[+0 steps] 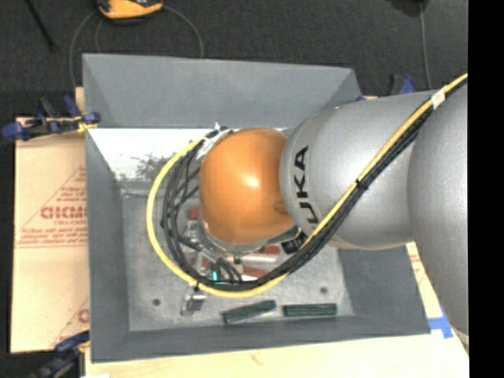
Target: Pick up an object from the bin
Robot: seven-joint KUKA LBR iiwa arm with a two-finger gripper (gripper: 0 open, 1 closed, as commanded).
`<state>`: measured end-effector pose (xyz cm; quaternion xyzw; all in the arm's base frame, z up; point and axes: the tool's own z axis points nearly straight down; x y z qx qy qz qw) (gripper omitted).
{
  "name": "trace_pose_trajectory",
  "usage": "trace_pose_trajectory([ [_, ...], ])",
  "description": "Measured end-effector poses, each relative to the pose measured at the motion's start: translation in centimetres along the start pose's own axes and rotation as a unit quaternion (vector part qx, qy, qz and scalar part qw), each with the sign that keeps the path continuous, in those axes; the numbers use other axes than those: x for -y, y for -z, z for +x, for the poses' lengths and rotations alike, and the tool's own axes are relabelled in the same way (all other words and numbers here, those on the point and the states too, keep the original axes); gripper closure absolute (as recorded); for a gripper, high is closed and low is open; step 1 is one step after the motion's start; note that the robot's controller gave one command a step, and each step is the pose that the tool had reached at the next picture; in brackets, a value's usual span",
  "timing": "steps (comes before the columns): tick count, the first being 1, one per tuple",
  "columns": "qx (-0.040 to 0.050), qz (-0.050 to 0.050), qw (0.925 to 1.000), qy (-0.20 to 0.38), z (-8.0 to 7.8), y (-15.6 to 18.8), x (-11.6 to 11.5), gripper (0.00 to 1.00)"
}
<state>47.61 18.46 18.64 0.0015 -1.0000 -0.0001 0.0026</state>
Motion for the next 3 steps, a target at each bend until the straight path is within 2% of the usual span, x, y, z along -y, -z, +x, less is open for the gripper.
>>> trace_pose_trajectory([
  [1, 0.0032, -0.001, 1.0000, -0.001, -0.2, 0.3, 0.1, 0.00],
  [2, 0.0070, -0.001, 0.9991, 0.041, -5.7, -4.0, 2.9, 0.00],
  [3, 0.0028, 0.000, 0.9999, -0.010, -6.1, -4.9, 5.7, 0.00],
])
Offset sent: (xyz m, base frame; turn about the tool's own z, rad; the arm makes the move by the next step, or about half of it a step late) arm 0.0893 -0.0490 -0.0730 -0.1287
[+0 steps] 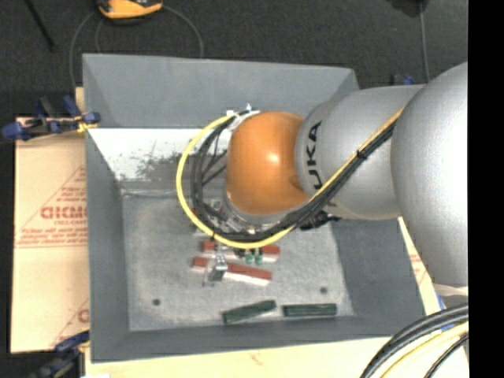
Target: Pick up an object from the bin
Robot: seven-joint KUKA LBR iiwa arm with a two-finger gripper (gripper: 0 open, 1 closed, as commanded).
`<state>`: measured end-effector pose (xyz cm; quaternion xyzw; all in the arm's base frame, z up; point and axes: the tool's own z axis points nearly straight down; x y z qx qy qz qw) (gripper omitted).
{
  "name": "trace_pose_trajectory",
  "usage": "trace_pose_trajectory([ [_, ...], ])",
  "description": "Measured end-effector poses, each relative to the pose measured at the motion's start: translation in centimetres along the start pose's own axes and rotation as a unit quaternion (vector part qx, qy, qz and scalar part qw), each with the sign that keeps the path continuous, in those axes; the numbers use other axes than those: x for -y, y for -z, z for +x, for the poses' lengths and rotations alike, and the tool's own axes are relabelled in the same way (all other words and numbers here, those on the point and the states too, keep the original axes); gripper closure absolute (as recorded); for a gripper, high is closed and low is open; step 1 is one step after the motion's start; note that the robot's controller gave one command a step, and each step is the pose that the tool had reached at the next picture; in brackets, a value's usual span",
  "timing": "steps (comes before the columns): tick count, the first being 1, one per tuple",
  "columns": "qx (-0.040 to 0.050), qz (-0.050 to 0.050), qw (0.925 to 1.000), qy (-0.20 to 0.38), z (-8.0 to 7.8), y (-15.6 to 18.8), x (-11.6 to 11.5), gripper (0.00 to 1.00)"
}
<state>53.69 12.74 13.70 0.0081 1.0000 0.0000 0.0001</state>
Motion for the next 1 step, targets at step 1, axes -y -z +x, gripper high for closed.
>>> trace_pose_trajectory([
  [1, 0.0023, -0.002, 0.9987, 0.051, -2.78, -5.68, 1.89, 1.00],
])
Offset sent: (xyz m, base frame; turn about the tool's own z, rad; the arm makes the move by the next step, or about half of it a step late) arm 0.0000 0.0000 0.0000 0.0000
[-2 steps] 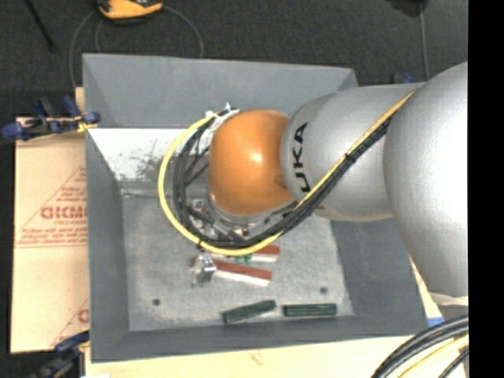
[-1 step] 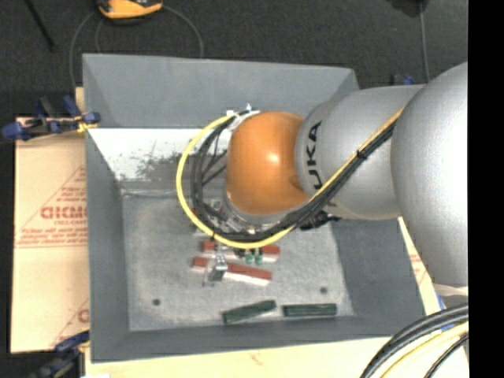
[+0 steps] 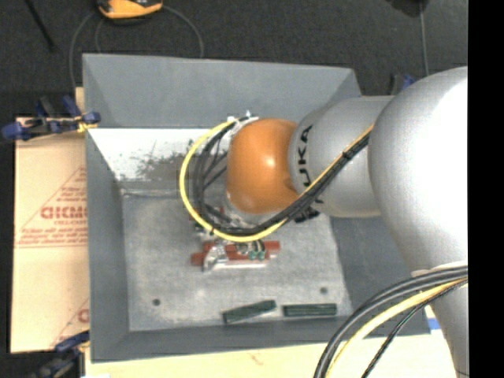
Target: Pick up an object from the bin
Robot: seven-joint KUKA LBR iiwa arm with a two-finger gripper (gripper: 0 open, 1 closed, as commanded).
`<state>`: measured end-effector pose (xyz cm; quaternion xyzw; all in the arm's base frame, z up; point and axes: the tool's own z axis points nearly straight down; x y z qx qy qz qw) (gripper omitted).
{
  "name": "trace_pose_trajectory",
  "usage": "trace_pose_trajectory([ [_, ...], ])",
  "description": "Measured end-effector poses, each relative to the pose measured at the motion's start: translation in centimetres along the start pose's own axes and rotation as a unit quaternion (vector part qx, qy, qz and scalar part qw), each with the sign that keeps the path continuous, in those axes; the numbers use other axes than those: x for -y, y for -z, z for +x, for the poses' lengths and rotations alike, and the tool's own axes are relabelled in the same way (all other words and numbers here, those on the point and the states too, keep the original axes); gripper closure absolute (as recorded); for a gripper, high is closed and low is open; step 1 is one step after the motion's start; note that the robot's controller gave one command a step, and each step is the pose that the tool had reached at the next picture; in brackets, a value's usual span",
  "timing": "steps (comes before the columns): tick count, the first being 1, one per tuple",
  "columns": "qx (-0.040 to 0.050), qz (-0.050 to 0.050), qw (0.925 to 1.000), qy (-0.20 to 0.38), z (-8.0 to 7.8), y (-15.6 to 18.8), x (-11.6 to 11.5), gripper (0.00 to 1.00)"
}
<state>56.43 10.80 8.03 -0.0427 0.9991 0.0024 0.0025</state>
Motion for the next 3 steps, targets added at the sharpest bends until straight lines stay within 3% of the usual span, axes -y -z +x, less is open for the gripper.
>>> trace_pose_trajectory([
  [1, 0.0000, 0.000, 1.0000, -0.001, 0.0, 0.0, 0.0, 1.00],
  [2, -0.0010, 0.002, 1.0000, 0.009, 1.3, 11.2, -0.9, 1.00],
  [3, -0.0011, 0.002, 1.0000, 0.009, 1.3, 11.2, -0.9, 1.00],
])
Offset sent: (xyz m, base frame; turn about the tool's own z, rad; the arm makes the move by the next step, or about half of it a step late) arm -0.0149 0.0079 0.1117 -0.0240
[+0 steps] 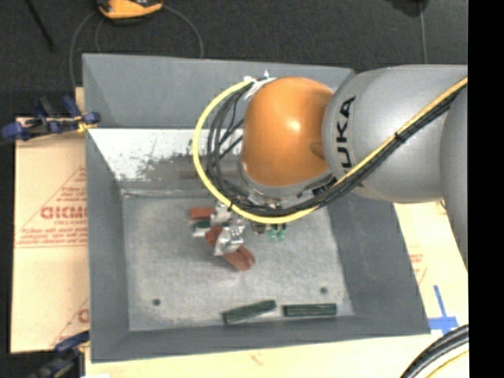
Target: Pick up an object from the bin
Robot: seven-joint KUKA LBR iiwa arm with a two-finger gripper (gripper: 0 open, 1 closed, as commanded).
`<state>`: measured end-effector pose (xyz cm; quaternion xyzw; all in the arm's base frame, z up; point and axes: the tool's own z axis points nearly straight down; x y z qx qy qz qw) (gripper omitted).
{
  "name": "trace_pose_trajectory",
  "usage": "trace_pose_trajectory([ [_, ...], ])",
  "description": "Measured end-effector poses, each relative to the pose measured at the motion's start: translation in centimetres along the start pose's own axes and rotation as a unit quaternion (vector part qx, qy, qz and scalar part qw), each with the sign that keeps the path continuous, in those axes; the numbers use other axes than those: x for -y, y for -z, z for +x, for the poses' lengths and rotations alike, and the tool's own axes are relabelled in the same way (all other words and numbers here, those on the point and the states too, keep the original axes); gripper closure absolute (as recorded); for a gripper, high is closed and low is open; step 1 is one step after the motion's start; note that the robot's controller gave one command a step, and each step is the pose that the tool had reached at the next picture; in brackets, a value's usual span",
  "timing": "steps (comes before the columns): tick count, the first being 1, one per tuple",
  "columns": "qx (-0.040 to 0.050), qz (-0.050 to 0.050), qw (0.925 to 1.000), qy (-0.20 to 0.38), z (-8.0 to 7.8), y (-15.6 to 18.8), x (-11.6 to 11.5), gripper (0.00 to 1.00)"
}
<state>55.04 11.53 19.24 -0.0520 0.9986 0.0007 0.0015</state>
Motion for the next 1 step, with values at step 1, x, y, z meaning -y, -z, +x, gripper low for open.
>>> trace_pose_trajectory([
  [1, -0.0013, 0.000, 1.0000, -0.005, 0.07, 2.39, -0.23, 1.00],
])
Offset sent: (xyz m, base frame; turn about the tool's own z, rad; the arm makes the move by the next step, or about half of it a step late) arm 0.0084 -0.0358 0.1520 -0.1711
